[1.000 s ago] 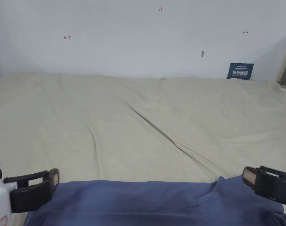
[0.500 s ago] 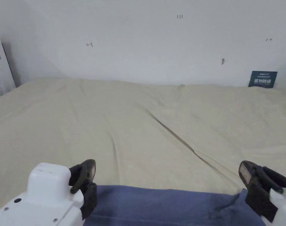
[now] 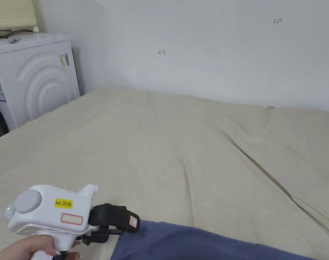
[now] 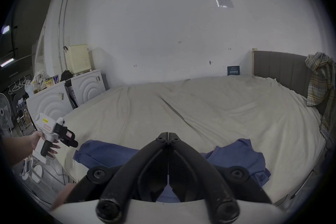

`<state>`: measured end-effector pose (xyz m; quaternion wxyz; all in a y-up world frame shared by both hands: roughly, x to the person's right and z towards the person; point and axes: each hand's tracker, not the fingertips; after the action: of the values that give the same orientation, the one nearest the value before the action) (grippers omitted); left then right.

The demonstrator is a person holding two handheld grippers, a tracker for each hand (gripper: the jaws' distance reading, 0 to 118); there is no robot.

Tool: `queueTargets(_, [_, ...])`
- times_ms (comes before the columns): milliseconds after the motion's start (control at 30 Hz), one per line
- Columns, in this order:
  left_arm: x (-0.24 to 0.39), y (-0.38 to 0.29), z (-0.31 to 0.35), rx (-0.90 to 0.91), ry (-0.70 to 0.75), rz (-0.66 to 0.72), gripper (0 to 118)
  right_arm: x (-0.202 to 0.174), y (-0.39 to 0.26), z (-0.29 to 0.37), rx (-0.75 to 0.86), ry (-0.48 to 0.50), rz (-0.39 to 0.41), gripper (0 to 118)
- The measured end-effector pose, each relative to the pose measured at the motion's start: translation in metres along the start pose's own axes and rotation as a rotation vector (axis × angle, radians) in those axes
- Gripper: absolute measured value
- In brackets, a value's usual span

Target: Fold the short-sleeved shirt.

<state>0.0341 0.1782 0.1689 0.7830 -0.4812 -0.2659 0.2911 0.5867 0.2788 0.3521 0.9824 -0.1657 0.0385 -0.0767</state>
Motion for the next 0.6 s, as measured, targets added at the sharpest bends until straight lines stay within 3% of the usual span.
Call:
queueTargets(167, [-0.017, -0.006, -0.036, -0.125, -0.175, 0.119, 118, -0.014, -0.001, -0.012, -0.032, 0.007, 0.011, 0])
queueTargets(267, [-0.01, -0.006, -0.047, -0.074, -0.306, 0.13, 118, -0.022, -0.003, -0.021, -0.052, 0.018, 0.016, 0])
queueTargets(333, [-0.038, 0.006, -0.062, -0.09, -0.379, 0.193, 118, -0.028, -0.004, -0.028, -0.065, 0.021, 0.009, 0])
queueTargets(500, [-0.034, 0.007, -0.07, -0.107, -0.367, 0.155, 117, -0.027, -0.014, -0.039, -0.105, 0.045, 0.002, 0])
queueTargets(533, [-0.029, 0.006, -0.067, -0.099, -0.333, 0.143, 104, -0.026, -0.015, -0.039, -0.111, 0.048, 0.007, 0])
queueTargets(567, [-0.022, 0.004, -0.063, -0.084, -0.268, 0.109, 80, -0.028, -0.017, -0.04, -0.117, 0.053, 0.013, 0])
queueTargets(600, [-0.017, 0.004, -0.059, -0.07, -0.206, 0.073, 40, -0.029, -0.018, -0.041, -0.121, 0.059, 0.018, 0])
